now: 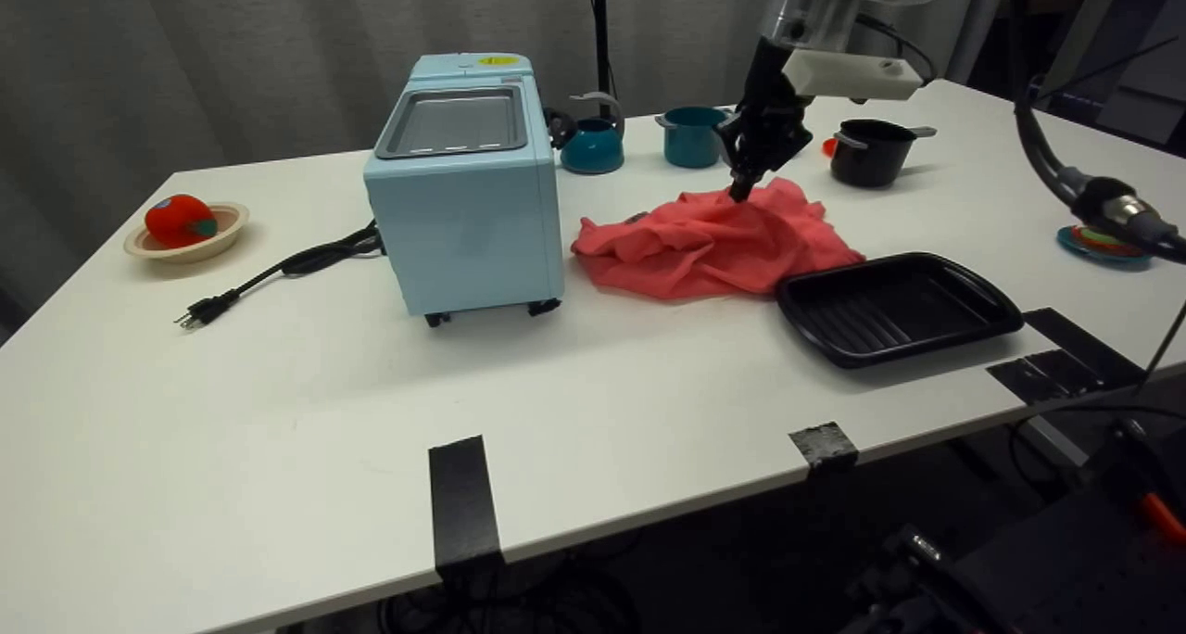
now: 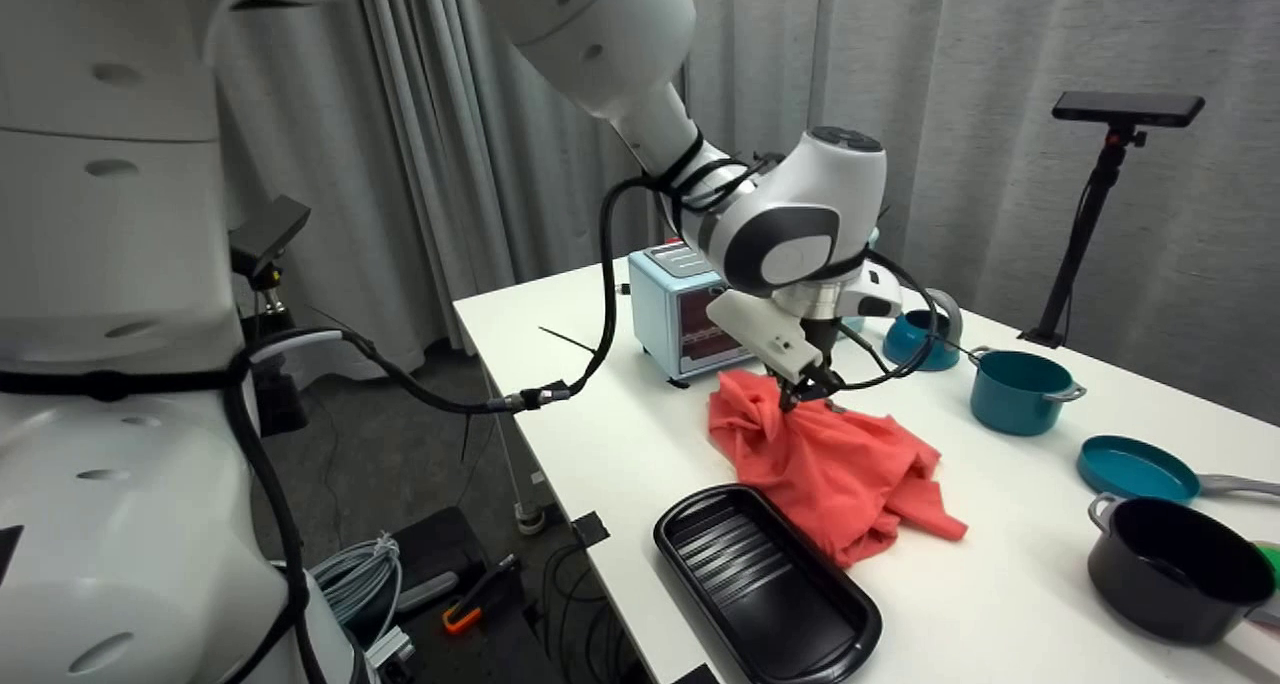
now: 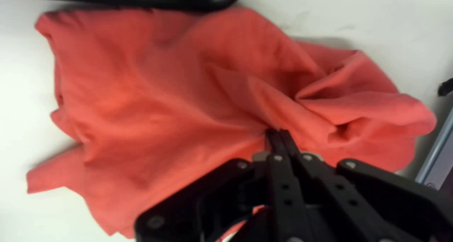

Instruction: Unfold the towel

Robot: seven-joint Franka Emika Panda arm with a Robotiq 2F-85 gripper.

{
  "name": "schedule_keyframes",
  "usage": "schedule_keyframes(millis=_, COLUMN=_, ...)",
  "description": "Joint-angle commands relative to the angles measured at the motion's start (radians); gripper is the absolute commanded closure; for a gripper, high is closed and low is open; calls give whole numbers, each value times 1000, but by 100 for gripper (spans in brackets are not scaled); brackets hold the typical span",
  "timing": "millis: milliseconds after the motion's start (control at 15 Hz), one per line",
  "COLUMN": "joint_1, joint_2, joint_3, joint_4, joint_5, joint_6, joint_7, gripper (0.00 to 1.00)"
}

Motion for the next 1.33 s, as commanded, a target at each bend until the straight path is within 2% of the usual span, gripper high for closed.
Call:
schedule_keyframes(millis=0, joint_1=23, joint_2=-240, joint_3=-63, joint_4=-159, joint_5=-94, joint_6=-173, joint_7=-12, gripper=100)
schedule_keyframes(millis=267, joint_1=21, joint_2=-381, joint_3=-121, joint_4=-233, joint_5=-268, joint_6=-464, joint_7=7, gripper=100)
schedule_keyframes(millis=333, joint_1=18, joint_2=-395, joint_3=-131, joint_4=-258, joint_5=-319, joint_6=-506, joint_7=26, gripper=74)
schedule_keyframes(millis=400, joint_1=15, joint_2=-407, joint_3=-141, joint_4=-275, joint_5=-359, joint_6=-558, joint_7=38, gripper=73)
schedule_keyframes(millis=600, joint_1=11, joint_2=-412, joint_3=-160, joint_4=-326, joint_5=-483, joint_6=-622, joint_7=98, gripper=52)
schedule_keyframes(millis=800, joint_1=22, joint_2=-417, joint_3=-168, joint_4=-354, joint_5=-509, joint_6=-564, joint_7=97, gripper=28)
schedule_keyframes(millis=1067, joint_1=42, joint_2=-403, joint_3=-164, joint_4=-361, joint_5=-437, joint_6=-359, joint_7=72, gripper=1)
schedule_keyframes(millis=1267, joint_1=63, joint_2=-354, joint_3=-159, joint_4=-357, joint_5=-359, joint_6=-159, joint_7=73, gripper=0)
